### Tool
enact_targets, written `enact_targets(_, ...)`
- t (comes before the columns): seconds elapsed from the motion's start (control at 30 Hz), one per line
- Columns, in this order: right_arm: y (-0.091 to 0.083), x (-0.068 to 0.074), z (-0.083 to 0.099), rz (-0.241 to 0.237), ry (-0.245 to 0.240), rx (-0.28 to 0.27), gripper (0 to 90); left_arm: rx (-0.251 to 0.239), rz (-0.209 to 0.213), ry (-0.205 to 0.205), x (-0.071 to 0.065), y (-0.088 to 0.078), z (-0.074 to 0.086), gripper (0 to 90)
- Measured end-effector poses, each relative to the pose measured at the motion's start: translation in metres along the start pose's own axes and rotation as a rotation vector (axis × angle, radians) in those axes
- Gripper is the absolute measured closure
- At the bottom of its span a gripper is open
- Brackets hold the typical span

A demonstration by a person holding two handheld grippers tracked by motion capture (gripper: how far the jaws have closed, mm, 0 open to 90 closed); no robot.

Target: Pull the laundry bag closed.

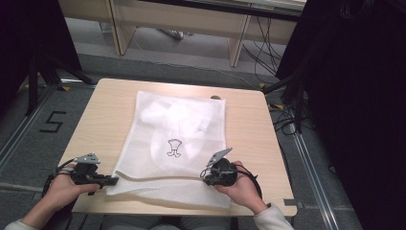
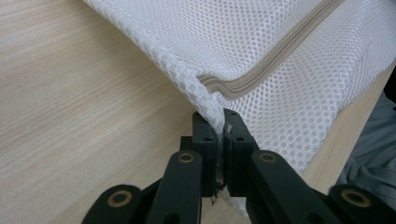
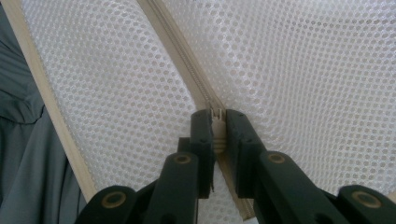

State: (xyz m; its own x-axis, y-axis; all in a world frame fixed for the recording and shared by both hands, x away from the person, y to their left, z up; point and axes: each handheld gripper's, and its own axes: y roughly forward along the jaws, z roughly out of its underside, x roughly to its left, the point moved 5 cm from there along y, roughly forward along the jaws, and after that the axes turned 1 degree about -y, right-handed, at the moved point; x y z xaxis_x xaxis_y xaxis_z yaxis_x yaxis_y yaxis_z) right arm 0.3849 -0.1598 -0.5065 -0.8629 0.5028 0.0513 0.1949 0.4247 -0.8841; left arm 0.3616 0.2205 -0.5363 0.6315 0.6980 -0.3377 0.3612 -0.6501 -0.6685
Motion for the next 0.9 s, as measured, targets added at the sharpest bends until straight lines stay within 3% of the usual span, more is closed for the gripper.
enact_targets(0.37, -0.0002, -0.0014, 0.0003, 0.002, -0.012, -0.005, 82.4, 0.024, 0.009, 0.002, 0.0005, -0.0013, 0.0003, 84.8)
enact_targets(0.6, -0.0023, -0.0020, 0.0032, -0.007, 0.001, -0.003, 82.3, 0.023, 0.008, 0.000, 0.0003, -0.0012, 0.0002, 84.8)
enact_targets(0.63, -0.0024, -0.0005, 0.0041, 0.003, 0.024, -0.002, 82.4, 0.024, 0.009, 0.001, 0.0003, -0.0012, 0.0003, 84.8)
enact_targets(0.8, -0.0039, -0.0034, 0.0049, 0.002, 0.000, -0.007, 82.3, 0.025, 0.008, 0.001, 0.0005, -0.0010, 0.0003, 84.8)
enact_targets(0.9, -0.0041, -0.0014, 0.0063, 0.001, 0.032, 0.001, 82.4, 0.025, 0.008, 0.001, 0.0006, -0.0010, 0.0004, 84.8)
